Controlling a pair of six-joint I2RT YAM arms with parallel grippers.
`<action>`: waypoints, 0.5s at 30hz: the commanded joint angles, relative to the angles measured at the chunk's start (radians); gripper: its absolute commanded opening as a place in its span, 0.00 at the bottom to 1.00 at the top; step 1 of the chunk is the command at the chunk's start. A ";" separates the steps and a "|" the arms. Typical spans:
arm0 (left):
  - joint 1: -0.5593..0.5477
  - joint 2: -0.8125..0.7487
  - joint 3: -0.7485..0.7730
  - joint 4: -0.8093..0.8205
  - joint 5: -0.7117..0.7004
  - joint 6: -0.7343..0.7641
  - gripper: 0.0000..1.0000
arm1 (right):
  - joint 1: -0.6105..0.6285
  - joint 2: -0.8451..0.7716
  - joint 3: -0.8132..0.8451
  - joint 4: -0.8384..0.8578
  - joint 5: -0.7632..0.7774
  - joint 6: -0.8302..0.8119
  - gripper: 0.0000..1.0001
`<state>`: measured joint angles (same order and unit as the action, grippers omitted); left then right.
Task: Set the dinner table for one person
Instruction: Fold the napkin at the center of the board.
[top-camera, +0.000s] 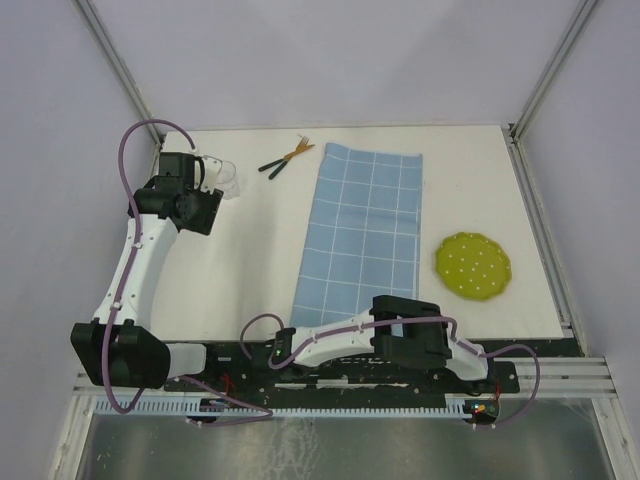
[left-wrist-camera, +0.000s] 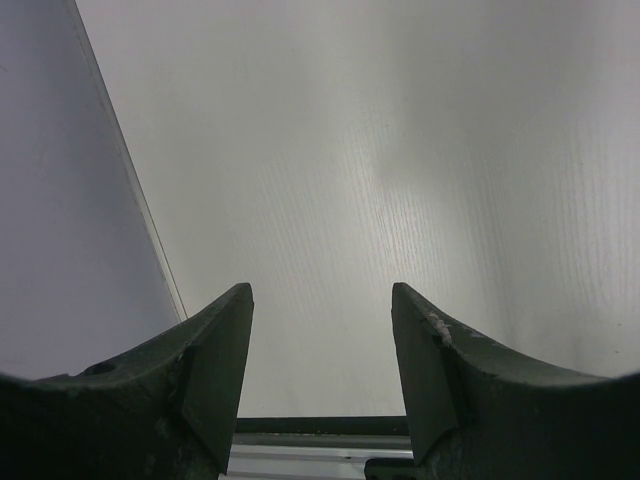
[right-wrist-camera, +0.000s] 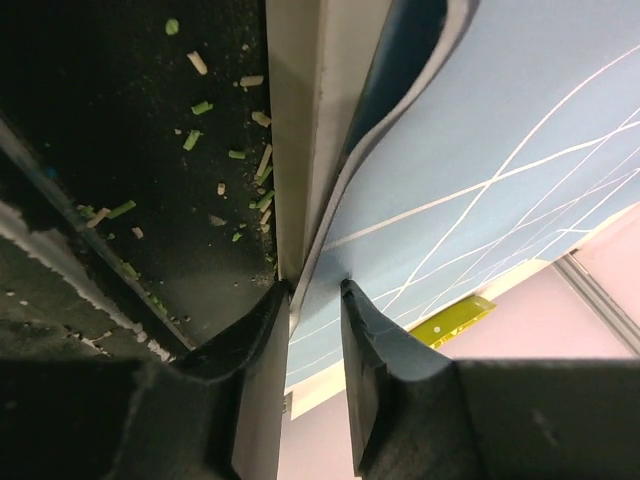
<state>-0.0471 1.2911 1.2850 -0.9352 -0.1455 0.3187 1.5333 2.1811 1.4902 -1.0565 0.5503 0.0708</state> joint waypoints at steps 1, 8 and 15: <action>0.003 -0.027 0.020 0.034 0.018 -0.006 0.65 | -0.019 0.023 0.022 -0.015 0.054 0.014 0.33; 0.003 -0.031 0.028 0.032 0.016 0.001 0.65 | -0.020 0.038 0.030 -0.020 0.065 0.007 0.05; 0.003 -0.023 0.035 0.031 0.023 0.004 0.65 | -0.044 0.002 0.022 -0.018 0.148 -0.010 0.02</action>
<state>-0.0471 1.2907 1.2850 -0.9356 -0.1455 0.3187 1.5433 2.1937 1.5146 -1.0988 0.5430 0.0818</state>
